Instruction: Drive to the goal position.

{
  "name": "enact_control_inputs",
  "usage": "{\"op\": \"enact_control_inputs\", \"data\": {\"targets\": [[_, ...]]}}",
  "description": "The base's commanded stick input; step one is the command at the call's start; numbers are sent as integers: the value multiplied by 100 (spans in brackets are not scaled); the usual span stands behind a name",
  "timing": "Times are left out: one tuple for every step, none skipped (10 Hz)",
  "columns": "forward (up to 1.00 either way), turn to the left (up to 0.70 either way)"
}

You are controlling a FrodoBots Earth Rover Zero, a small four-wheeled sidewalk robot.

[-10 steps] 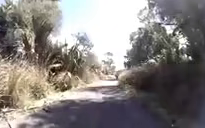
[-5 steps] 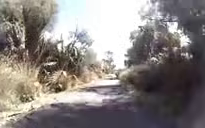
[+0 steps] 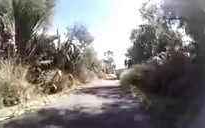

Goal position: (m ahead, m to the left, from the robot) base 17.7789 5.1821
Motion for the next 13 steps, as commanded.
{"op": "enact_control_inputs", "data": {"targets": [[85,0],[85,0],[85,0],[85,0],[85,0],[85,0],[85,0],[85,0],[85,0],[85,0],[85,0],[85,0],[85,0]]}}
